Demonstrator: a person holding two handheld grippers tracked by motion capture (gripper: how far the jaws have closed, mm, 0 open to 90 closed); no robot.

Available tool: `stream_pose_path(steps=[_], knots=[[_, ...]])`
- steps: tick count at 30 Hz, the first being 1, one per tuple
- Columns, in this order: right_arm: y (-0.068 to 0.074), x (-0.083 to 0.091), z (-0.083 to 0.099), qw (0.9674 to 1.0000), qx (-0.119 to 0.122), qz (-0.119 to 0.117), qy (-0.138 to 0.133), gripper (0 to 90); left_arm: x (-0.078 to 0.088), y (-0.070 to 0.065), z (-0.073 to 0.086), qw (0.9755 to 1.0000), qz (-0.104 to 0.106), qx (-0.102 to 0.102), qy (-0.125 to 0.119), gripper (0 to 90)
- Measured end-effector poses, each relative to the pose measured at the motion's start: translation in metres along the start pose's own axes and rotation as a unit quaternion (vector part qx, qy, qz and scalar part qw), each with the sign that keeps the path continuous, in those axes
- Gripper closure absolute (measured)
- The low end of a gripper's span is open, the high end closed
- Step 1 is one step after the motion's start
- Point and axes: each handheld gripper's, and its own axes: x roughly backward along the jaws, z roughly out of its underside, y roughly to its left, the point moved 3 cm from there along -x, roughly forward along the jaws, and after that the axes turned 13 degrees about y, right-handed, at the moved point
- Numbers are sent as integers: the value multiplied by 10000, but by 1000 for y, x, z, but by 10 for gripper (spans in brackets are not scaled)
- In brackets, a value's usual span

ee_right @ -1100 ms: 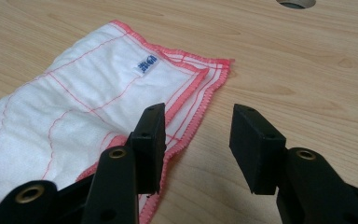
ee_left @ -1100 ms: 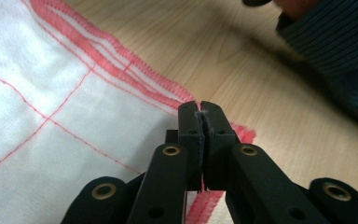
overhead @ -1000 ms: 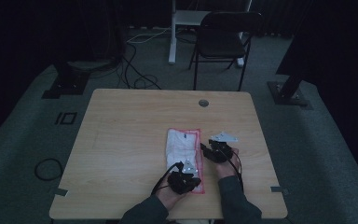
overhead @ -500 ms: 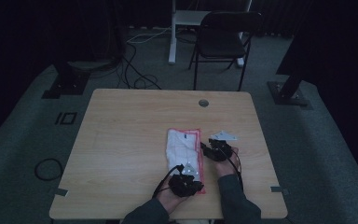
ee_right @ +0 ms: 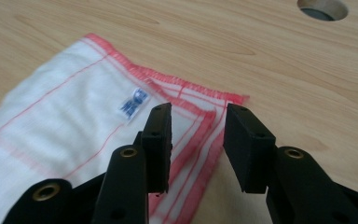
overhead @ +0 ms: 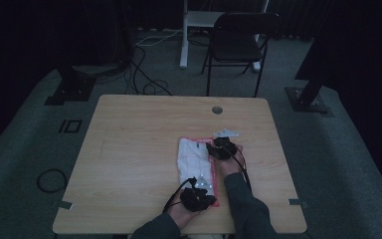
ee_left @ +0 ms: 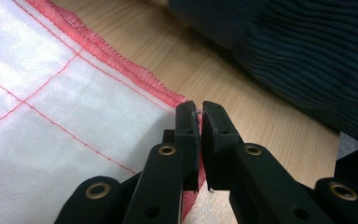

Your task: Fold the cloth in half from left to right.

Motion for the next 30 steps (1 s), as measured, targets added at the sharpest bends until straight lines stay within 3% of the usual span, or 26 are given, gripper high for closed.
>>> stream_pose_path(steps=[6, 11, 13, 20, 30], knots=[[-2, -20, -5, 9990, -99, -216, 380, 603, -1, 0, 1, 10000, 6, 13, -18, 859], [-1, -18, -9, 9989, 89, -193, 420, 832, -1, 0, 0, 10000, 22, 22, -37, 859], [-2, -16, -10, 9992, 100, -163, 353, 872, -1, 0, 0, 10000, 29, 33, -43, 858], [-7, -9, -16, 9997, 125, -124, 163, 896, -2, -1, -1, 10000, 66, 23, -53, 857], [-20, -8, -33, 9996, 111, 146, 195, 896, -5, -3, -4, 9999, 129, 12, -43, 850]])
